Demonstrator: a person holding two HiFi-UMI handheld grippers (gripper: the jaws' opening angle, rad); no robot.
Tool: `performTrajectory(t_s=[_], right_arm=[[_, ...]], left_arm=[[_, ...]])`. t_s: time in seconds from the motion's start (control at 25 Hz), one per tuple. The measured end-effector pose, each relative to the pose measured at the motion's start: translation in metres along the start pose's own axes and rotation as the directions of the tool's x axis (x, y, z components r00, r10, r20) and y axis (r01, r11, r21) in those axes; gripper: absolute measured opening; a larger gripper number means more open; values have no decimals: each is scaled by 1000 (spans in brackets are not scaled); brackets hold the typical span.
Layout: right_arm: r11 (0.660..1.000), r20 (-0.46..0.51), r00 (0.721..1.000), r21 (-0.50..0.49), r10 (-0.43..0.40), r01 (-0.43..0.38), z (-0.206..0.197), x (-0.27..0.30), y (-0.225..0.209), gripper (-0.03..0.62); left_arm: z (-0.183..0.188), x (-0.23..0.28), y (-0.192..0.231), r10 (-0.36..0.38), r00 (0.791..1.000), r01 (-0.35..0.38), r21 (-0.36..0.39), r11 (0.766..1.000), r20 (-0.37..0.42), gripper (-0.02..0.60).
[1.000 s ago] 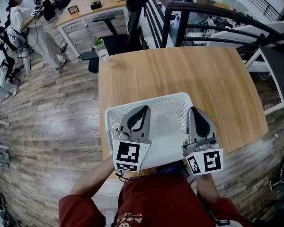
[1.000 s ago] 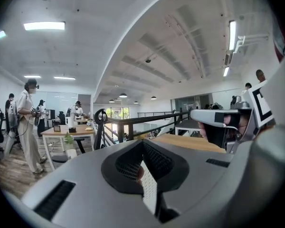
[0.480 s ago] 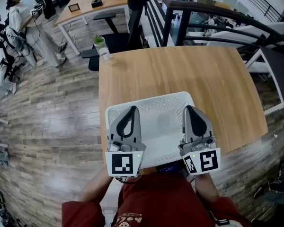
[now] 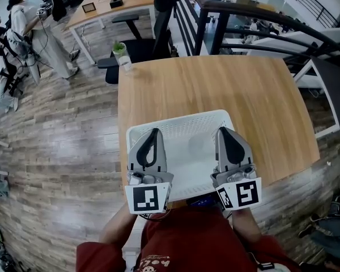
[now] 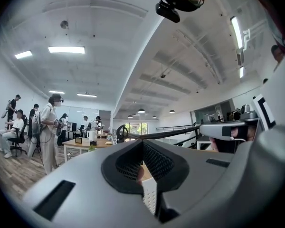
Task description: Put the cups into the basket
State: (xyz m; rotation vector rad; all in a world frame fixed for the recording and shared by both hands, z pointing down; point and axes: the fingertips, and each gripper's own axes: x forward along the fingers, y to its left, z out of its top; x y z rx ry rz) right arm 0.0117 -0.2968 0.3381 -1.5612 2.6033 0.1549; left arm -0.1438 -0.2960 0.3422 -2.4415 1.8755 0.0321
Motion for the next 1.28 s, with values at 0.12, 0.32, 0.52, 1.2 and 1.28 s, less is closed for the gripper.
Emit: performTrajectory(t_s=[0.12,0.32,0.52,1.2,1.28], right_arm=[[1000,4,1000,2,-4,4,1,-1,0,10],[1000,17,1000,-1,-25,25,3,-3,-4,9],[1000,13,1000,-2,-28,28,3,-2,-5,9],[999,-1,999,-10,-35,35,0,-3,-8,9],[999,-3,999,-10,-36,36,-1,-2,-7,9]], left_arm=[[1,-2,1,14,1000,-14,-1,1000,11,8],[1,-4,-2,22,999,-22,19,1000,27,8],[-4,-5,-7,13,1000,-13,19,1000,12,8],[-10,-2,-3,19,1000,-19,3,1000,7,8],[-10,-1,-1,20,1000,-20,2,1000,9,8]])
